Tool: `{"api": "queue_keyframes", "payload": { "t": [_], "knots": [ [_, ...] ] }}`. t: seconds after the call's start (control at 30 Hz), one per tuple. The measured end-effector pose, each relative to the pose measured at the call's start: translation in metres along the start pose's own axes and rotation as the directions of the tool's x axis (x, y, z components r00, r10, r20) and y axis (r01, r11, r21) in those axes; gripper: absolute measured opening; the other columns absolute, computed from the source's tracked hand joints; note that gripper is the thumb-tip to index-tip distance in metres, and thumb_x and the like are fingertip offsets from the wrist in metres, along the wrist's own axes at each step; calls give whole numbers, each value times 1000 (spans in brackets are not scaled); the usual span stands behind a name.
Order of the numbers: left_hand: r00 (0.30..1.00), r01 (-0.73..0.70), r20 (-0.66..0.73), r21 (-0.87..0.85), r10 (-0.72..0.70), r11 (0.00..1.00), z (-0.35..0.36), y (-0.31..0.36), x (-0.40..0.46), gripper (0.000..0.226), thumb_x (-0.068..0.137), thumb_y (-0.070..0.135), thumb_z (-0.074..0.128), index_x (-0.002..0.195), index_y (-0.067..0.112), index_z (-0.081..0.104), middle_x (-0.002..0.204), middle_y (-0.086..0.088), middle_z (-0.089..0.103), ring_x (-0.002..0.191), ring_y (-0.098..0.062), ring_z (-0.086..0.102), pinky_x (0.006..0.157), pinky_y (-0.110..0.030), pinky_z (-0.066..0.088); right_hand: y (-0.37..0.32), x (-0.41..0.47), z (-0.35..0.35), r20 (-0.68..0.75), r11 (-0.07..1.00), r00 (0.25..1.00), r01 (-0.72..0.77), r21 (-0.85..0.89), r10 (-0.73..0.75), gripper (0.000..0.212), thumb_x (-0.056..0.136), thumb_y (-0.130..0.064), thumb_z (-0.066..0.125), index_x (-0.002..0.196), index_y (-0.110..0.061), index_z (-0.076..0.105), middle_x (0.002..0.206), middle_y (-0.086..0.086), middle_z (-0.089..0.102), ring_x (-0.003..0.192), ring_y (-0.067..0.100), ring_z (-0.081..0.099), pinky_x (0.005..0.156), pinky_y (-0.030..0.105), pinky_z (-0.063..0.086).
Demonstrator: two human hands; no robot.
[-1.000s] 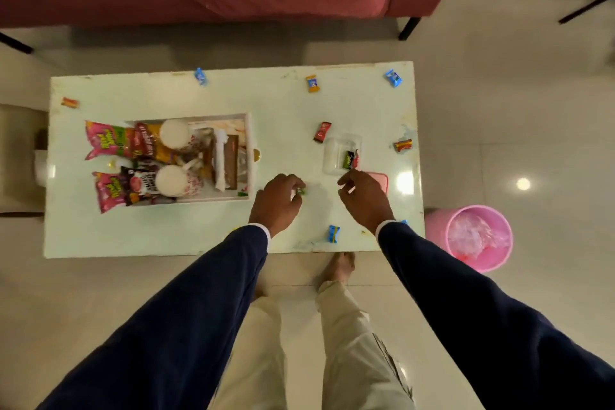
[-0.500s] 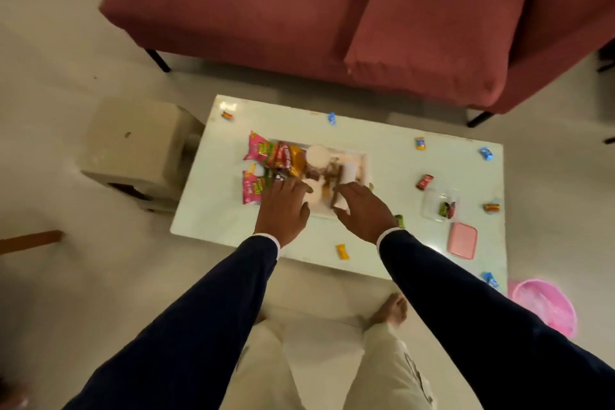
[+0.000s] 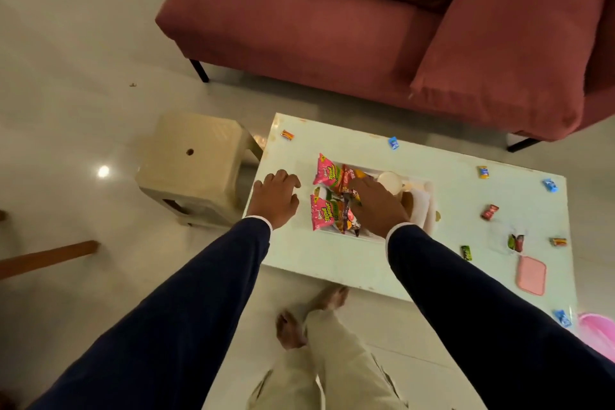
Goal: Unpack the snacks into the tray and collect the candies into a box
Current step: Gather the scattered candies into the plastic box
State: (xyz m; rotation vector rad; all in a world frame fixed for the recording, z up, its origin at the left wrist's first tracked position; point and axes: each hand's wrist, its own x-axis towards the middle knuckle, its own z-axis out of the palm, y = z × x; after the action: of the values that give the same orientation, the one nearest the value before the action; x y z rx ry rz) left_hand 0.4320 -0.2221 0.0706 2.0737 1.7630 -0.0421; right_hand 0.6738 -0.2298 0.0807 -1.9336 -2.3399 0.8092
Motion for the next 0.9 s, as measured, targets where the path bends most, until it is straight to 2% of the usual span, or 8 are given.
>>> {"api": "queue_keyframes", "payload": {
  "t": [0.13, 0.27, 0.43, 0.5, 0.63, 0.73, 0.83, 0.9],
  "knots": [
    [999, 32, 4, -25, -32, 999, -4, -24, 34, 32, 96, 22, 55, 128, 21, 58, 131, -4, 55, 118, -29, 55, 98, -44, 45, 4, 37, 3, 41, 998, 997, -64, -25, 65, 37, 98, -22, 56, 134, -16, 51, 135, 7, 58, 122, 30, 57, 96, 44, 51],
    [999, 34, 14, -22, -34, 999, -1, -46, 79, 36, 95, 19, 54, 130, 19, 56, 132, -5, 54, 121, -30, 53, 99, -44, 44, 16, 84, 6, 62, 996, 994, -90, -14, 91, 32, 97, -28, 55, 127, -16, 51, 121, 7, 58, 110, 30, 59, 84, 41, 50],
    [979, 92, 185, 3, -91, 996, 33, -71, 152, 37, 91, 16, 55, 129, 18, 56, 131, -7, 53, 116, -32, 54, 96, -45, 46, 48, 136, 30, 55, 997, 996, -65, -37, 67, 30, 96, -24, 53, 125, -14, 53, 120, 9, 58, 108, 32, 59, 87, 43, 51],
    [974, 101, 205, -27, -93, 995, 53, -85, 180, 40, 89, 15, 57, 129, 16, 55, 131, -8, 51, 111, -32, 56, 92, -46, 49, 59, 156, 43, 50, 996, 996, -79, -32, 80, 31, 97, -21, 52, 126, -15, 53, 123, 9, 58, 110, 31, 59, 88, 43, 51],
    [981, 83, 175, -14, -80, 996, 89, -112, 241, 51, 84, 11, 60, 133, 16, 51, 133, -9, 49, 110, -35, 58, 86, -48, 52, 75, 198, 68, -25, 994, 994, -101, 46, 103, 35, 97, -19, 56, 132, -21, 52, 130, 1, 59, 112, 22, 62, 86, 33, 51],
    [995, 50, 88, 29, -52, 998, 110, -129, 278, 59, 77, 3, 61, 133, 16, 48, 133, -11, 47, 109, -37, 56, 84, -50, 52, 86, 227, 87, -72, 986, 987, -134, 95, 141, 36, 96, -16, 59, 132, -23, 53, 130, -1, 60, 110, 18, 62, 83, 27, 45],
    [1000, -23, 15, 94, 21, 995, 127, -143, 299, 67, 78, 2, 64, 141, 19, 45, 141, -12, 45, 110, -36, 55, 86, -48, 52, 99, 250, 101, -64, 982, 984, -159, 99, 166, 35, 97, -16, 59, 130, -25, 52, 130, -1, 60, 109, 18, 63, 87, 35, 55],
    [996, -85, 30, 143, 82, 986, 140, -151, 308, 62, 85, 6, 62, 142, 20, 44, 138, -13, 47, 110, -36, 55, 87, -49, 50, 109, 262, 109, -68, 976, 978, -187, 113, 195, 36, 97, -18, 59, 131, -24, 50, 131, -1, 59, 109, 18, 63, 88, 41, 57]
  ]
}}
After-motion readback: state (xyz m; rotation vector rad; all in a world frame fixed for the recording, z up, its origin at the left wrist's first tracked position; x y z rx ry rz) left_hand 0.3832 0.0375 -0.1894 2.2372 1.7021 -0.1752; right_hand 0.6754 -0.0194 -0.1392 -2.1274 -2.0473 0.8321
